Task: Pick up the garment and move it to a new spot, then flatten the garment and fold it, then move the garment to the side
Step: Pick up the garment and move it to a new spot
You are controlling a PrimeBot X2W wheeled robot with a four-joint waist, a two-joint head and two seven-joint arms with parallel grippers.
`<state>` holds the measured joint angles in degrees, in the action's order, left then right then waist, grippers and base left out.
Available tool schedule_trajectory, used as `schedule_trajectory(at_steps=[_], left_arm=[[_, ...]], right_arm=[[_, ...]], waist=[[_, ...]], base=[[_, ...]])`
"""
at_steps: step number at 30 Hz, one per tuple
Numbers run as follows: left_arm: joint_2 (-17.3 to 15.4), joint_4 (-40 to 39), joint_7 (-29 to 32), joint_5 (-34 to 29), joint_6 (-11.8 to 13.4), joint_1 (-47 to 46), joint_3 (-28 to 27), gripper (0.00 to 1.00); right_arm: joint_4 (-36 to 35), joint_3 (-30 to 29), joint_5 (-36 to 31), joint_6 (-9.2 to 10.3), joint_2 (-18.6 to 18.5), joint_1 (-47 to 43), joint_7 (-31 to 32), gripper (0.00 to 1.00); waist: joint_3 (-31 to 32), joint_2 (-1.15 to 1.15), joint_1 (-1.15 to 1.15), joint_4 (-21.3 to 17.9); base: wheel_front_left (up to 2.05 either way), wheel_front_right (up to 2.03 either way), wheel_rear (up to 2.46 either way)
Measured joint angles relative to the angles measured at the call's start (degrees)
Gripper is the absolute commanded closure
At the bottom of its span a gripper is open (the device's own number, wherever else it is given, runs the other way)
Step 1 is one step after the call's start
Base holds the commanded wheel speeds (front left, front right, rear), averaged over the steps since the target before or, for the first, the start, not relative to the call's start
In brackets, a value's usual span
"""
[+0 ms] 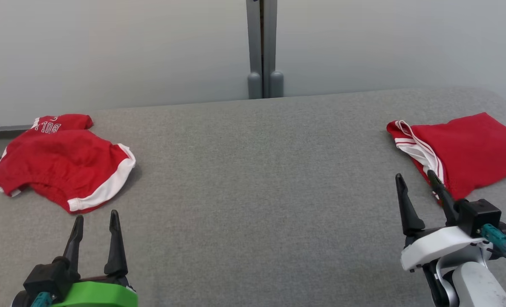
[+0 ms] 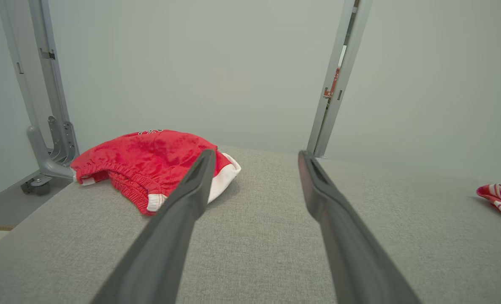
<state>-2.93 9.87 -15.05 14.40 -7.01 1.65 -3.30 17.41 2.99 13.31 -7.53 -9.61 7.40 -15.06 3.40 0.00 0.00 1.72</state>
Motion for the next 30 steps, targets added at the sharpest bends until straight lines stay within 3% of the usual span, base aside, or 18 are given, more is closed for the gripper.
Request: schedule_trajectory(at_steps=[21,30], left_arm=[[0.0,0.7,0.0,-0.5,1.6,0.2,-2.6,0.00],[-1.3,0.5,0.0,0.2,1.4,-0.1,-4.4,0.00]], right_arm=[[2.5,6.9,2.3,0.00,2.2,0.3,0.0,0.00],[2.8,8.6,3.0,0.00,2.1,1.2,0.0,0.00]], waist=[[-0.7,0.00,0.00,15.5],[-1.6,0.00,0.00,16.0]], base=[[0.00,0.00,0.00],[0.00,0.00,0.00]])
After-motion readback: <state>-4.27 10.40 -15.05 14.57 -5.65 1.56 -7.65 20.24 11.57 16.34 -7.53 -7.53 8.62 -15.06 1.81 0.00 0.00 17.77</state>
